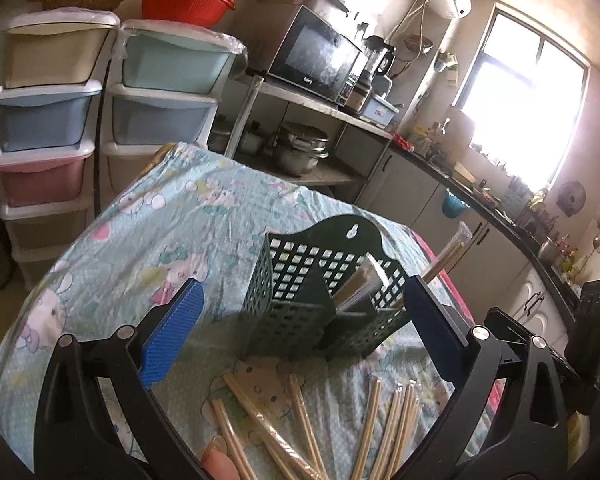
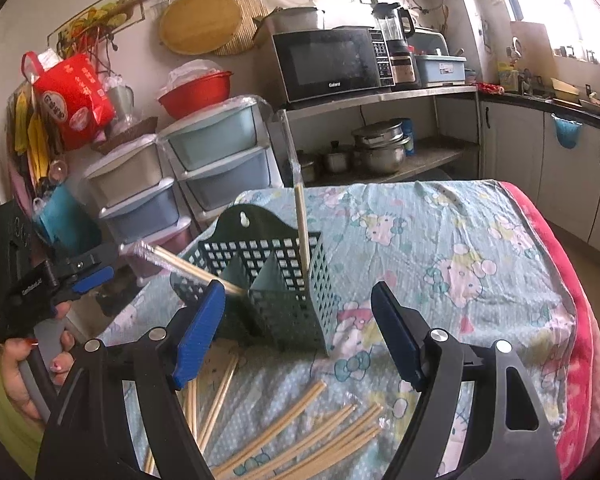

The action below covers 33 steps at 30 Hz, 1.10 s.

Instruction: Organize utensils

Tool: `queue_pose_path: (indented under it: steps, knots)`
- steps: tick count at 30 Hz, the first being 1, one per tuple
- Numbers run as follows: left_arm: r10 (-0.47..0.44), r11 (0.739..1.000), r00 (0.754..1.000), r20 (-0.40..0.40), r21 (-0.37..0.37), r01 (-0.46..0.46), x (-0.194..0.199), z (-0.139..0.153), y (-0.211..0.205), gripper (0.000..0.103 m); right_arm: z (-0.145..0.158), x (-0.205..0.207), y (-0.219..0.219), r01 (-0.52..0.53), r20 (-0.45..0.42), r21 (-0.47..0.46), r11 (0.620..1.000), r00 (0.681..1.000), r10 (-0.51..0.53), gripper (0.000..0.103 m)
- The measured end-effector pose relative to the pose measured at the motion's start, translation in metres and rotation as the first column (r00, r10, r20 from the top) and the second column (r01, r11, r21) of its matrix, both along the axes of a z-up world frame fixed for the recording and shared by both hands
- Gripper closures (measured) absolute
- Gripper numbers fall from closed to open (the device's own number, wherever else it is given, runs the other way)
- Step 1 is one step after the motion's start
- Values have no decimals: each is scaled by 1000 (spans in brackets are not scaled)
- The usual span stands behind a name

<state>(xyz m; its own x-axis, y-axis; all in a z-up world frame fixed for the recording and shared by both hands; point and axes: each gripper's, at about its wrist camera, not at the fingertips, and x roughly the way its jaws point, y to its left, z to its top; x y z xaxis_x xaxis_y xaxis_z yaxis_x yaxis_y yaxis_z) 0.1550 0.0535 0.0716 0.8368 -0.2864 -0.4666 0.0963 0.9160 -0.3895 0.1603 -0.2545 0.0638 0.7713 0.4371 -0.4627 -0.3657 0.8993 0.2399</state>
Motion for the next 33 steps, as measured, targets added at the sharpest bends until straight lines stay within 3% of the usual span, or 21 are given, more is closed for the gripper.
queue_pose_path:
  steps: [25, 33]
  knots:
    - [-18, 999, 989, -146, 39, 24, -10, -57, -11, 11, -40, -17, 11, -19, -84, -107, 994, 996, 9, 30]
    - [-53, 997, 977, -209, 44, 64, -6, -76, -22, 11, -63, -12, 8, -21, -152, -137, 990, 988, 0, 32]
